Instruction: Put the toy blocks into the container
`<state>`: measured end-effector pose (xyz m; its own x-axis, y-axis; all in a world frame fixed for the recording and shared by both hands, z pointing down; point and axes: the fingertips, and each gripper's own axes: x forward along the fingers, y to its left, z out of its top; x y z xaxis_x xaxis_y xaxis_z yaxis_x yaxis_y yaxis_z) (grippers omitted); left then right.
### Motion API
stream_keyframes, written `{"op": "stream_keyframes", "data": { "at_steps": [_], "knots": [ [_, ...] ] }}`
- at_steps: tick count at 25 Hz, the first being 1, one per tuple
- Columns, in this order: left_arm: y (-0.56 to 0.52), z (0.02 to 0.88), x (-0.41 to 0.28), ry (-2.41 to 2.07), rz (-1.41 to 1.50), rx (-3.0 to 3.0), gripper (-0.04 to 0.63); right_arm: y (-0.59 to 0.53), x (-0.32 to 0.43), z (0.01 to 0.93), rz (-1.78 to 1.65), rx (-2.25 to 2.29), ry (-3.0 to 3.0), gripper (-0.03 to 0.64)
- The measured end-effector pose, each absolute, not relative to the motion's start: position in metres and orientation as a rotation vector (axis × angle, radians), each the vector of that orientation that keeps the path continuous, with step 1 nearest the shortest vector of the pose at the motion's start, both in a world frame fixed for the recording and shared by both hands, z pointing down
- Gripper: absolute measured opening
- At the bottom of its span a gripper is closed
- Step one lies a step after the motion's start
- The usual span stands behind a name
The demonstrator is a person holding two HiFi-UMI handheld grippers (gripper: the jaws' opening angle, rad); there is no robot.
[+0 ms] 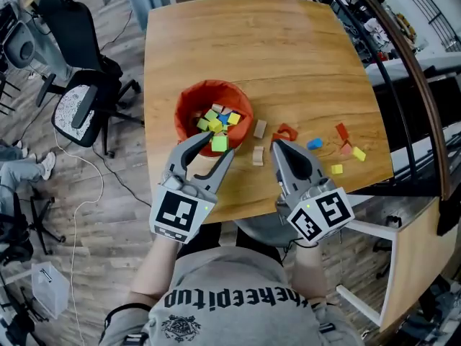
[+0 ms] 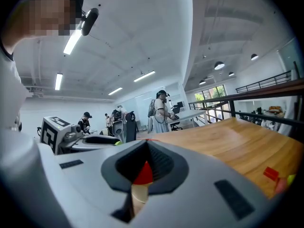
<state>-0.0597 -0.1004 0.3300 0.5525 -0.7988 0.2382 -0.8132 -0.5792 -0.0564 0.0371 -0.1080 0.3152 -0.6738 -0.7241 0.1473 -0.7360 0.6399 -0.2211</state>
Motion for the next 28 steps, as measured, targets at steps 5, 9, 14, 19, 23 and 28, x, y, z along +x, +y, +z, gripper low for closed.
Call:
{"op": "stream_keyframes", "data": {
  "at_steps": [5, 9, 14, 19, 23, 28],
  "knots": [
    [-0.111, 0.333, -0.079, -1.486, 0.396, 2.676, 0.183, -0.108, 0.03, 0.314, 0.408, 1.219, -2.806, 0.011],
    [-0.119, 0.336, -0.084, -1.51, 0.417, 2.668, 0.183, -0.11, 0.027, 0.314, 0.405, 1.209, -2.799, 0.011],
    [-0.126, 0.341, -0.086, -1.532, 0.451, 2.661, 0.184, -0.111, 0.028, 0.316, 0.405, 1.207, -2.788, 0.011],
    [-0.13, 0.344, -0.088, -1.539, 0.454, 2.652, 0.195, -0.113, 0.027, 0.317, 0.412, 1.21, -2.785, 0.011],
    [-0.13, 0.344, -0.09, -1.533, 0.446, 2.654, 0.207, -0.113, 0.024, 0.317, 0.411, 1.203, -2.788, 0.011],
    [-0.124, 0.339, -0.089, -1.514, 0.416, 2.676, 0.191, -0.111, 0.018, 0.314, 0.4, 1.187, -2.8, 0.011]
  ]
}}
